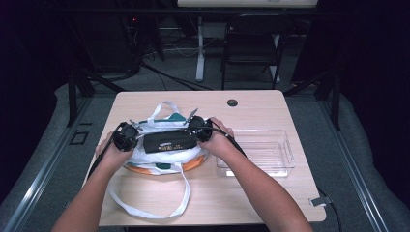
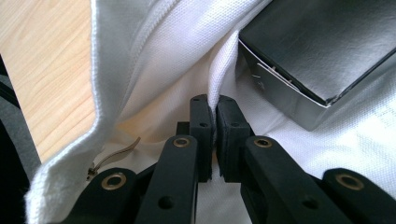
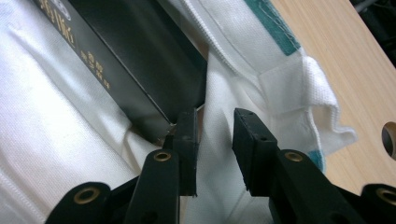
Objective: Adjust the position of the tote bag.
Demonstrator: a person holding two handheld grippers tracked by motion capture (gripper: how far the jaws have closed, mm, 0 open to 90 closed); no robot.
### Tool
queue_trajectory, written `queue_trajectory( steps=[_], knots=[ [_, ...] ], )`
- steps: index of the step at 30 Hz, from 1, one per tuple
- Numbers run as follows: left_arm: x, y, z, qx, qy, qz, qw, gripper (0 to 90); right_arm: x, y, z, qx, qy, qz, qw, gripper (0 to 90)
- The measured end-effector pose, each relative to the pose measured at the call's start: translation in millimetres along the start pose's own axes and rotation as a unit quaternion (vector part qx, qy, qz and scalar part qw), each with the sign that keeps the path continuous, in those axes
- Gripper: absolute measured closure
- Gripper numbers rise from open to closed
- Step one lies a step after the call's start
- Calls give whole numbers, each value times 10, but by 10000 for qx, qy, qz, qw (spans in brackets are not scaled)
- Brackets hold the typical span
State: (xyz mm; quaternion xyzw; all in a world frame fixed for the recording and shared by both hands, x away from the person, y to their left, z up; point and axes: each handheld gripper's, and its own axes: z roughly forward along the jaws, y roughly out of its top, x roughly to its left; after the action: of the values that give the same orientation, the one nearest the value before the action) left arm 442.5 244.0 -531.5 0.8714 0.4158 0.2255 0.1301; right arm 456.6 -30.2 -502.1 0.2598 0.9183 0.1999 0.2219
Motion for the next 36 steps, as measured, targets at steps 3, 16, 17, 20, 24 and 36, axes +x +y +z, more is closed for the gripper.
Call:
queue_trajectory(
  steps=[3, 16, 17, 20, 24, 36],
  knots=[
    [4, -1, -2, 4, -12, 22, 10000, 866, 9, -3, 21, 78, -89, -105, 9999, 633],
    [13, -24, -2, -77, -44, -24, 10000, 867, -2, -1, 20, 161, 76, 96, 9998, 871],
    [14, -27, -4, -79, -42, -19, 10000, 867, -2, -1, 20, 161, 76, 96, 9998, 871],
    [21, -42, -13, -104, -61, -27, 9999, 868, -1, -2, 9, 208, 145, 175, 9995, 879],
    [25, -59, -27, -109, -69, -39, 9999, 869, 11, -2, -14, 214, 246, 205, 9993, 882],
    [57, -160, -80, -64, -97, -66, 9999, 871, 74, 23, -119, 236, 577, 245, 9978, 885]
  ],
)
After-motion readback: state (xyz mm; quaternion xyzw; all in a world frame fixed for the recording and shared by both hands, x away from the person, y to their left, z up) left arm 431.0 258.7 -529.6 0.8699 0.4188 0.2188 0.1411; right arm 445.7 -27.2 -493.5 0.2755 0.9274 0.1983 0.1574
